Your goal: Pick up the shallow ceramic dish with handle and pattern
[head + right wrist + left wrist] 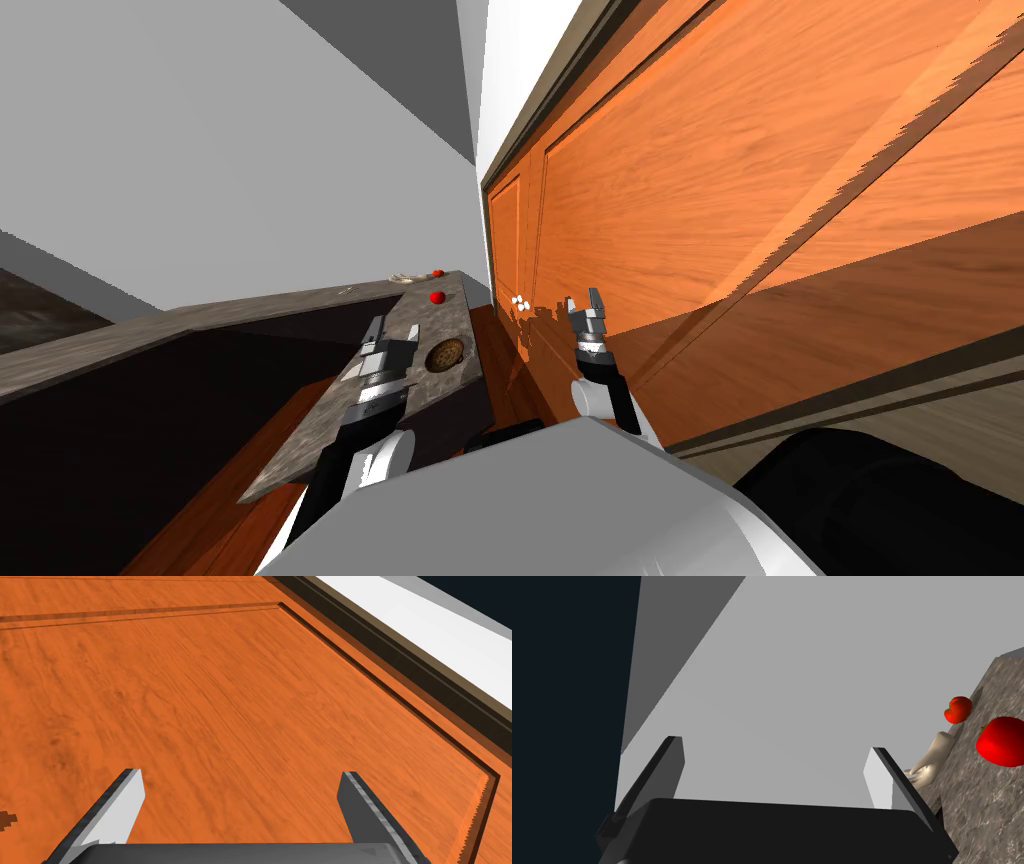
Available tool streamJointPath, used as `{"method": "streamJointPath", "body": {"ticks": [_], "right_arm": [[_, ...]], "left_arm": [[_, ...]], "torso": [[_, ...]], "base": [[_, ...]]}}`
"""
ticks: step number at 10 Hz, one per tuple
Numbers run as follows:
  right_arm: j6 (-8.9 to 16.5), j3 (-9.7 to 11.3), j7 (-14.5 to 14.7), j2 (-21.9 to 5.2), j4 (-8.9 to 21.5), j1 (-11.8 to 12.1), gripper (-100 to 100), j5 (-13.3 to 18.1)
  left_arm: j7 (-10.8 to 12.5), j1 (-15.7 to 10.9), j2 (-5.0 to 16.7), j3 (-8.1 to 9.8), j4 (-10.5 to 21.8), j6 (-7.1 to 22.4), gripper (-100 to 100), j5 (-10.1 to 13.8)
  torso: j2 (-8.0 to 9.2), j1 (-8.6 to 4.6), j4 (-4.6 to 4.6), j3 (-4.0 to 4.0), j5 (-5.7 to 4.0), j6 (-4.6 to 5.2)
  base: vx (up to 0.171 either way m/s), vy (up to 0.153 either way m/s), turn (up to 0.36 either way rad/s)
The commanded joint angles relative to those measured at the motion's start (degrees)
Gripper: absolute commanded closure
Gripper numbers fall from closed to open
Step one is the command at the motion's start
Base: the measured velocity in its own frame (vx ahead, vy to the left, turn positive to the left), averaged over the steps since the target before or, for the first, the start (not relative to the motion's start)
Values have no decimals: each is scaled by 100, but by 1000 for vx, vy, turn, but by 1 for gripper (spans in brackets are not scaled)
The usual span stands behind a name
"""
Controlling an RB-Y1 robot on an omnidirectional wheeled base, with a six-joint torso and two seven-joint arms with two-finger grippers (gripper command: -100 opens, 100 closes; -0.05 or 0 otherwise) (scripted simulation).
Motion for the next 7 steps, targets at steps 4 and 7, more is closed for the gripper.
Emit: {"method": "streamJointPath", "body": {"ticks": [4, 7], "right_arm": [[0, 1, 0, 0, 0, -2, 0, 0], [0, 0, 0, 0, 0, -1, 0, 0]], "left_arm": [[112, -97, 411, 187, -76, 539, -100, -64], [230, -174, 546, 392, -165, 1034, -100, -152]], "torso": [[54, -6, 12, 31, -1, 0], [31, 16, 7, 19, 3, 0]], "base": [[-121, -13, 4], [-74, 37, -6]]}}
